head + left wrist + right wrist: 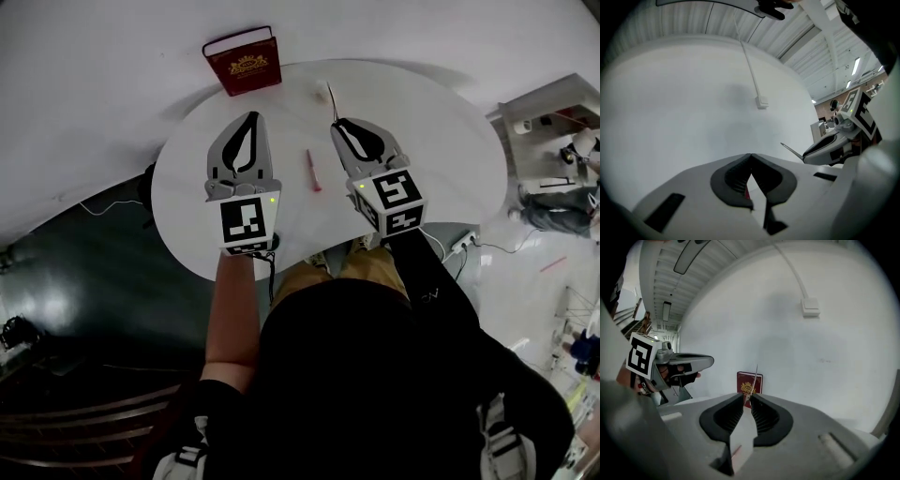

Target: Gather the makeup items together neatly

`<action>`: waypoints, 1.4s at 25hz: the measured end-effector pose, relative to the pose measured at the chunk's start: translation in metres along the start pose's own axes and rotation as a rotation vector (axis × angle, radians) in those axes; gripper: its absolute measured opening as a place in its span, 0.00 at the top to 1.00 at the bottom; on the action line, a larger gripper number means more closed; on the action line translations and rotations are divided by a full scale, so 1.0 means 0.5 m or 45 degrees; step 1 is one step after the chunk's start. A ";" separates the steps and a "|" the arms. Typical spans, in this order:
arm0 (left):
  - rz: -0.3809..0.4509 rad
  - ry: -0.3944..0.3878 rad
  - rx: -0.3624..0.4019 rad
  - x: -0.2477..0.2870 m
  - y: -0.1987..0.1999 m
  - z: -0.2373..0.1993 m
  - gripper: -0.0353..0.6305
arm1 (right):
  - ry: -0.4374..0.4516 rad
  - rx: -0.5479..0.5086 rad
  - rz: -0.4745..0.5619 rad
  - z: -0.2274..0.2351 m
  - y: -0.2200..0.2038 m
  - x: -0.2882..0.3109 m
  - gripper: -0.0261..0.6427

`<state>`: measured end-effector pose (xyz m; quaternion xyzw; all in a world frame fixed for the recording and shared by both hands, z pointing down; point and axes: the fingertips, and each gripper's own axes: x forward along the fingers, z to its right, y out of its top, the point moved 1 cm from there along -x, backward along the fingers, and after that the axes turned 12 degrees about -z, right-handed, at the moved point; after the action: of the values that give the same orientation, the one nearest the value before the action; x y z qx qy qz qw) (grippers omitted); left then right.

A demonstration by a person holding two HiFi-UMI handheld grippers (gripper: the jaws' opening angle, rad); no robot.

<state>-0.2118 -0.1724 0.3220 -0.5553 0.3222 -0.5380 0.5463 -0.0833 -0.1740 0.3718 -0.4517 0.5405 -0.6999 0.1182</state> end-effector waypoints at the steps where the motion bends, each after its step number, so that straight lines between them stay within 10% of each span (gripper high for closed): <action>1: 0.000 -0.008 0.002 0.010 0.003 0.009 0.94 | -0.003 0.008 -0.003 0.007 -0.001 -0.003 0.88; 7: -0.028 -0.037 0.035 0.029 -0.001 0.048 0.94 | -0.013 0.050 -0.078 0.049 -0.037 0.017 0.88; 20: -0.011 0.014 -0.024 0.026 -0.029 0.017 0.94 | 0.072 0.316 -0.697 0.055 -0.390 0.175 0.88; 35: -0.085 -0.001 -0.013 0.035 -0.051 0.026 0.94 | 0.091 0.404 -0.912 0.039 -0.506 0.186 0.88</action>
<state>-0.2016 -0.1804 0.3530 -0.5686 0.3062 -0.5540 0.5253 -0.0391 -0.1496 0.6375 -0.5633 0.2375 -0.7869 -0.0841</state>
